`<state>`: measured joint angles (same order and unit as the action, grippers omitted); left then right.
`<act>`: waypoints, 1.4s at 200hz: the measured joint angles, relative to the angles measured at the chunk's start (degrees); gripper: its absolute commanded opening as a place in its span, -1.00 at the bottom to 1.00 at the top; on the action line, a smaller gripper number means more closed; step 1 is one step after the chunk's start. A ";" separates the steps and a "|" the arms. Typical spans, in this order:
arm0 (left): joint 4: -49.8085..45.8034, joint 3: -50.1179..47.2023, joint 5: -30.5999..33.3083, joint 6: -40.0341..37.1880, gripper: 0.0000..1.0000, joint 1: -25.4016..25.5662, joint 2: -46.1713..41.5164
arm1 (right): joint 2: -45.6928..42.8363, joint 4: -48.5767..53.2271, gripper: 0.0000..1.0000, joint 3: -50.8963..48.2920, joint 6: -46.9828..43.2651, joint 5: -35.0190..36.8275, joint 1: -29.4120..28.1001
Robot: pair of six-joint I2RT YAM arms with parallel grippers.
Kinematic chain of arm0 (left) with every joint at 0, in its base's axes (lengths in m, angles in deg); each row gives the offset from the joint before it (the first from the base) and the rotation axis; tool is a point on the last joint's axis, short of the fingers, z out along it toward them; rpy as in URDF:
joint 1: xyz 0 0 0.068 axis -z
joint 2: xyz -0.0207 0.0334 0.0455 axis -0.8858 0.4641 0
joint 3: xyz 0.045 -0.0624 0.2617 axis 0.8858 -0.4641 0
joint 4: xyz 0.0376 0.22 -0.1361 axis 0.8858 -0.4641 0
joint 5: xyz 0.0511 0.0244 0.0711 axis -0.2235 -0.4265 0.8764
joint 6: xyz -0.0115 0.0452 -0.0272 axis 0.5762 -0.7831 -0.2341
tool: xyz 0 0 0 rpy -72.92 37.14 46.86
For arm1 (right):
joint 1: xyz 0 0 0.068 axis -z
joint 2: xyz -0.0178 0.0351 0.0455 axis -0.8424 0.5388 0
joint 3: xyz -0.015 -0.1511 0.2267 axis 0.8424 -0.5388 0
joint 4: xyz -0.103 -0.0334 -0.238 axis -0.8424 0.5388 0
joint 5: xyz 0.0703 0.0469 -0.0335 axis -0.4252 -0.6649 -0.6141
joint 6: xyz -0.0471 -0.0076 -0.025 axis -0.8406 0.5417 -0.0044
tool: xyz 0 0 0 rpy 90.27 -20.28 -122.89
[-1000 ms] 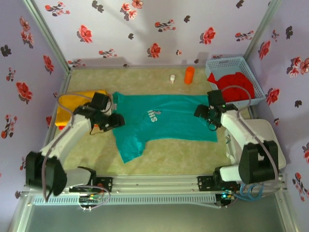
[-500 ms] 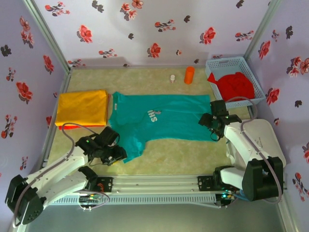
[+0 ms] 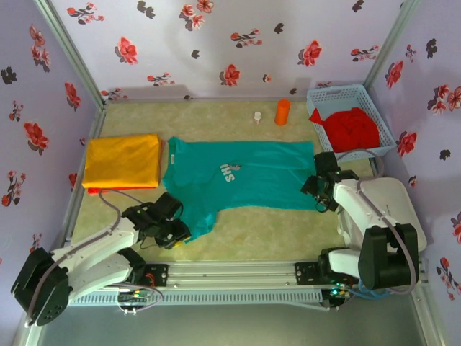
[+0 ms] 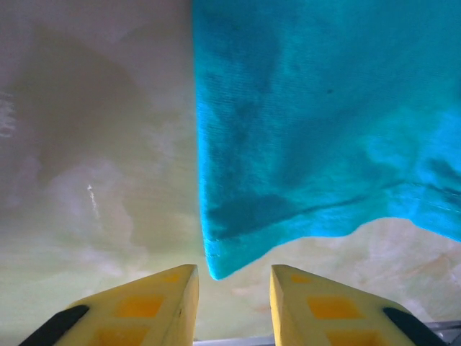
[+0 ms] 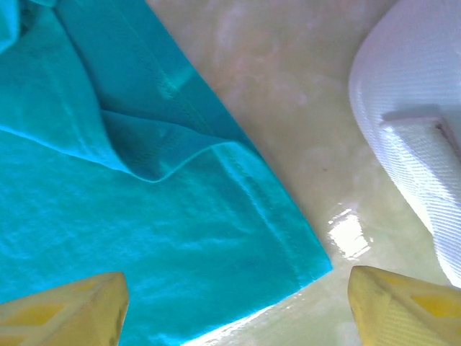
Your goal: Fold and stack the t-shirts
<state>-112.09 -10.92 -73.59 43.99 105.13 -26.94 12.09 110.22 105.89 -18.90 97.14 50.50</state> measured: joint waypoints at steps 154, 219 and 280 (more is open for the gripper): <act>6.12 -0.26 -1.46 0.20 -0.58 0.37 6.73 | 4.94 -2.71 0.01 -3.48 1.90 -0.59 2.01; 1.95 0.72 -0.31 -0.74 -0.87 0.46 5.97 | 8.33 -6.54 -0.40 -4.20 1.75 -1.44 2.56; -10.29 6.43 3.61 -3.45 -0.94 -0.04 0.28 | 7.65 -6.54 -0.03 -4.22 1.81 -1.88 2.64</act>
<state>-122.38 -4.50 -69.99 40.54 105.09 -26.65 19.74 103.68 101.67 -17.09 95.26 53.15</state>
